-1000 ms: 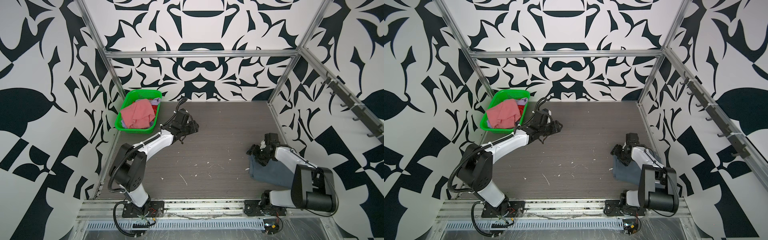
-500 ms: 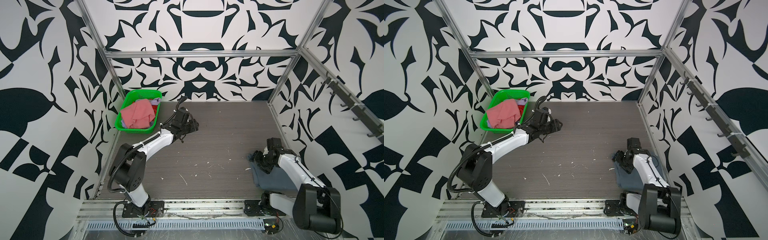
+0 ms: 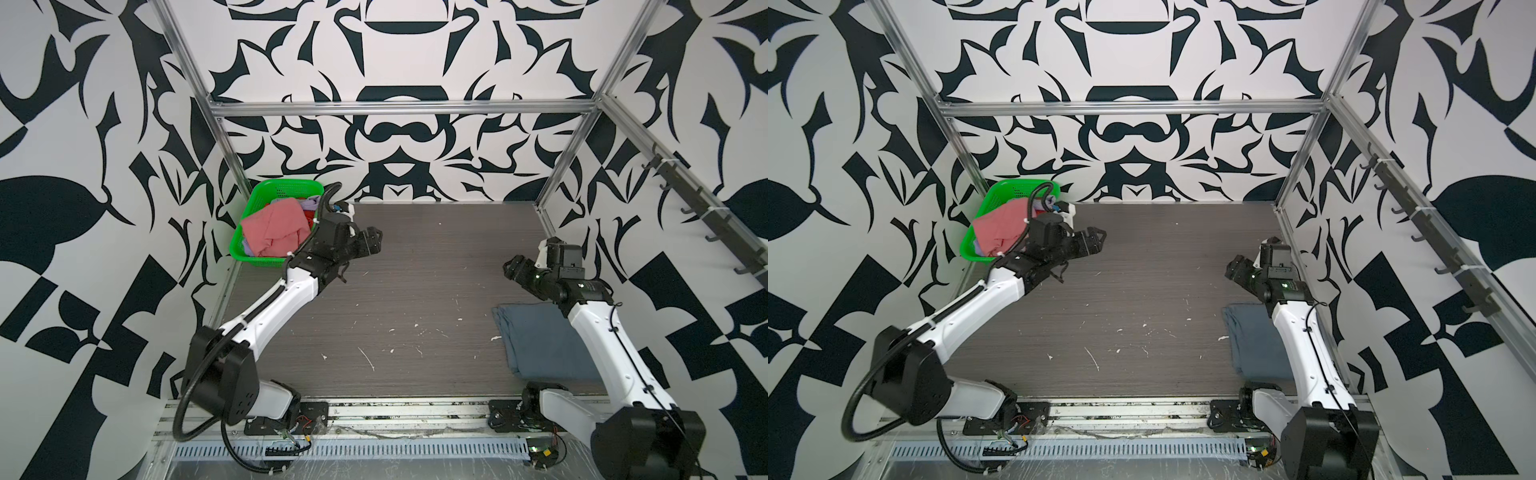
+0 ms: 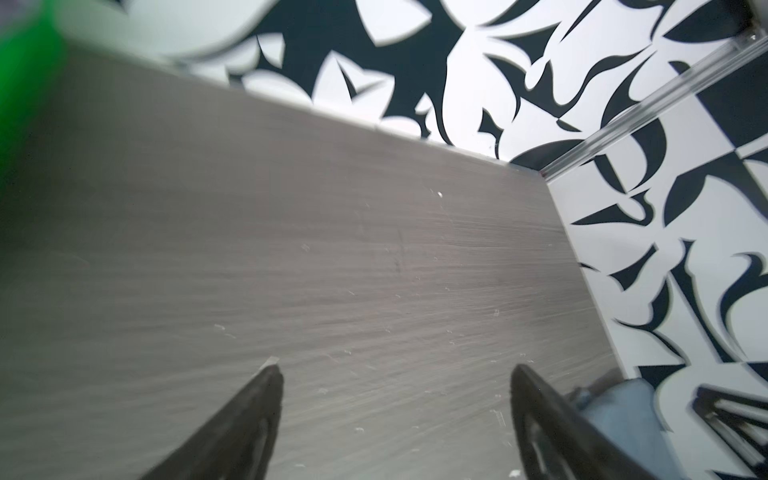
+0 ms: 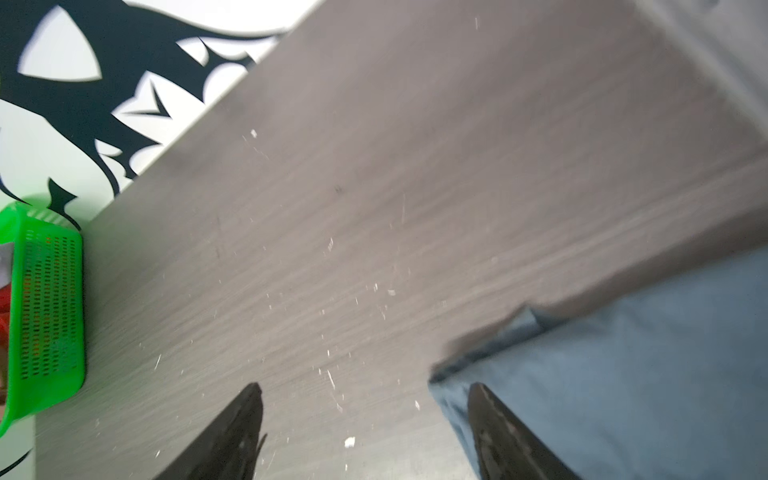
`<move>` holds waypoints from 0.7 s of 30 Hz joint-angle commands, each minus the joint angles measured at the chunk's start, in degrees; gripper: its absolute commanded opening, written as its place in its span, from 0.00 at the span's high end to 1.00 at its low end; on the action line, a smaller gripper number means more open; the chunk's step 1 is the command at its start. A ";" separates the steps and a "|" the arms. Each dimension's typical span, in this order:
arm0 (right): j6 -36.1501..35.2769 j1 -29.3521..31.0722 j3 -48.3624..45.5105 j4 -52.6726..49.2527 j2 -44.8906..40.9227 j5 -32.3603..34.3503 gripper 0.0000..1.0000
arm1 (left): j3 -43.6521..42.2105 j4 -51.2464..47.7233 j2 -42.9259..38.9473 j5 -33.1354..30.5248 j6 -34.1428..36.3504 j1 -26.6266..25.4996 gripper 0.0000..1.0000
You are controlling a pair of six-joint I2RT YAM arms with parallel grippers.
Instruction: Fold and stack the t-shirts
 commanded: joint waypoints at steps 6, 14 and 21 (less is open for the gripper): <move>-8.04 12.31 -1.62 6.99 -1.24 24.42 0.19 | -9.75 -5.84 -16.36 -15.56 5.91 5.37 0.01; -12.93 30.81 -8.48 14.90 0.90 49.17 0.19 | -26.67 4.15 -28.52 -28.84 5.56 11.08 0.01; -13.32 47.70 -10.15 16.50 8.96 73.47 0.18 | -39.23 26.26 -24.36 -40.35 16.79 13.21 0.01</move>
